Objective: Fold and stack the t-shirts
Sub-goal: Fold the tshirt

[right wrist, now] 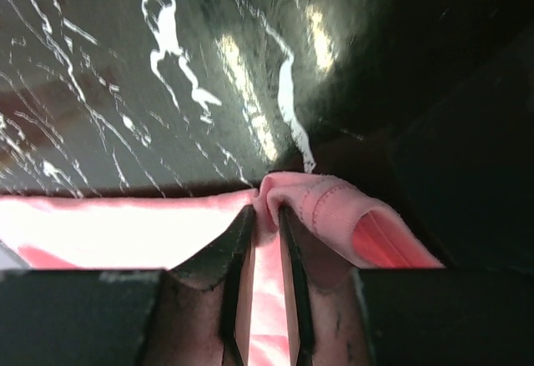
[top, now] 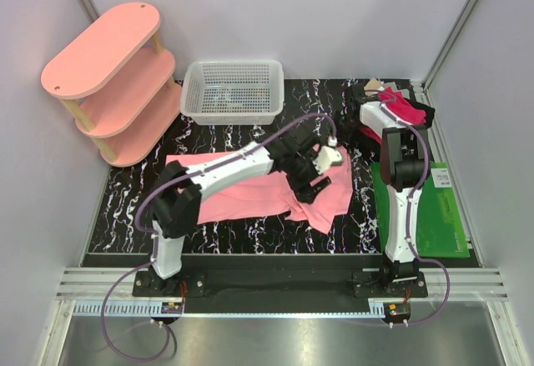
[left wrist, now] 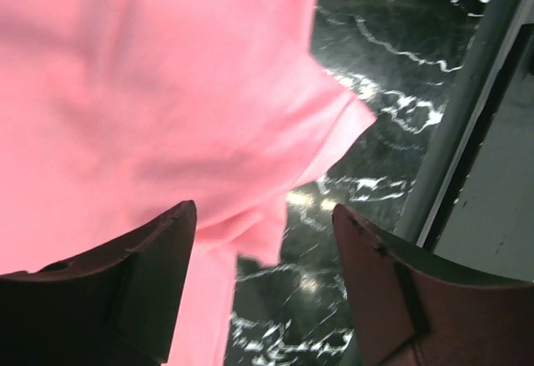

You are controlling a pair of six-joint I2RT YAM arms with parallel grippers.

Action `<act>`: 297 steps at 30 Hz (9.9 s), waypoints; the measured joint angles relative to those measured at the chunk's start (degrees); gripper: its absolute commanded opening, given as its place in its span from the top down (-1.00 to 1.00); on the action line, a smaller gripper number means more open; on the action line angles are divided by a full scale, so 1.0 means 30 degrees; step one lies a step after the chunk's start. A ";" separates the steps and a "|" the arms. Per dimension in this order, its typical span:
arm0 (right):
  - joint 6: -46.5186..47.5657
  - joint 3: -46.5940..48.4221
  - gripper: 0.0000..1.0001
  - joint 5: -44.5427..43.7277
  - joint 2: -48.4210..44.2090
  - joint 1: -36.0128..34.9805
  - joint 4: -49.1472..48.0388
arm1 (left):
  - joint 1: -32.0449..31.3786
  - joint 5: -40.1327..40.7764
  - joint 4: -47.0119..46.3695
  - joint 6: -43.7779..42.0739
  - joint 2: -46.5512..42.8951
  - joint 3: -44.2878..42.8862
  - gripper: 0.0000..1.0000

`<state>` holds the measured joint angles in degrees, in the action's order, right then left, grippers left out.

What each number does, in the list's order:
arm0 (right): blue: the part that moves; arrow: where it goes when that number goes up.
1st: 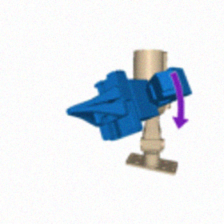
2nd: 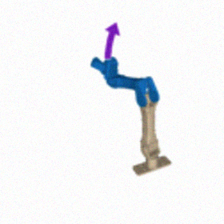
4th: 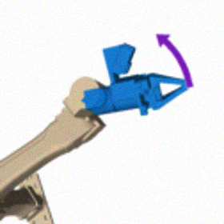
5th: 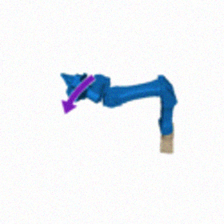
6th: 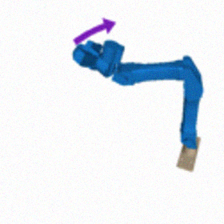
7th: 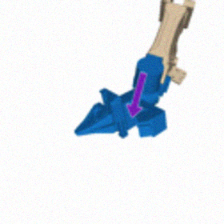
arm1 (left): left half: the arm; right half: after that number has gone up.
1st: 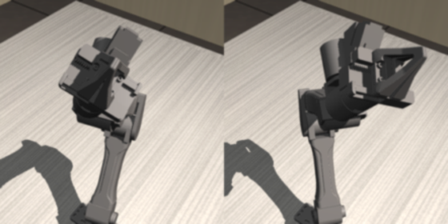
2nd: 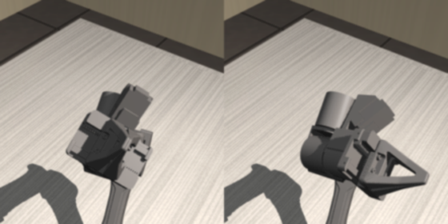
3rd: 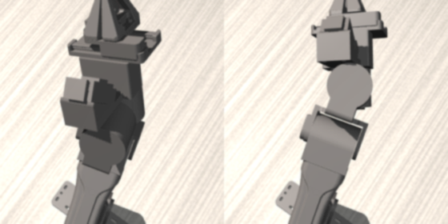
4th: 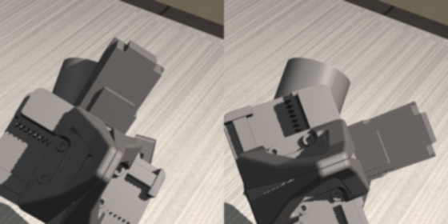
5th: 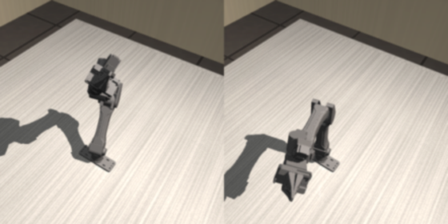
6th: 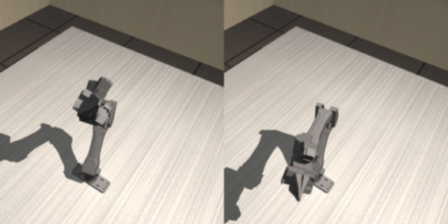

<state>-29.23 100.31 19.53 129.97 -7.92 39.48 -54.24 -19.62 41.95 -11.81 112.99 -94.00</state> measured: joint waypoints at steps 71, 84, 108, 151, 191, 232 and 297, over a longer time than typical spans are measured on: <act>-0.0750 -1.1373 0.77 -0.6659 -0.9872 -0.2739 -0.0648 | 1.9890 0.3002 0.0648 -0.6951 -1.0819 1.2662 -0.38; -0.1005 -1.3034 -0.99 -0.5938 -1.1591 -0.2754 -0.0430 | 1.8753 0.2951 0.4291 -0.9945 -1.4841 1.7143 -0.37; -0.3337 -1.5897 -1.00 -0.8000 -1.5198 -0.7533 0.1676 | 1.8702 0.4787 0.2732 -1.0418 -1.3260 1.7522 -0.24; -0.2506 -1.3595 0.34 -0.6105 -1.2655 -0.4342 -0.1115 | 1.8651 0.6295 -0.1071 -0.8233 -0.6047 1.2976 0.92; -0.3912 -1.6276 0.58 -0.4874 -1.3937 -0.4342 -0.2463 | 1.8651 0.6113 -0.0517 -0.8196 -0.7009 1.2662 1.00; -0.3264 -1.3610 1.00 -0.4809 -2.2819 -0.4342 0.2798 | 1.8651 0.5399 0.3308 -0.8466 -1.3646 1.4790 0.31; -0.1829 -0.6717 1.00 -0.4998 -2.2462 -0.4342 0.4962 | 1.8615 0.7184 0.6105 -0.7475 -1.1810 0.2470 1.00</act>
<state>-34.72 80.16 4.54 62.59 -20.95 54.37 1.61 1.93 60.27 -34.24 77.56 -86.59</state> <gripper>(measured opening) 0.028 0.012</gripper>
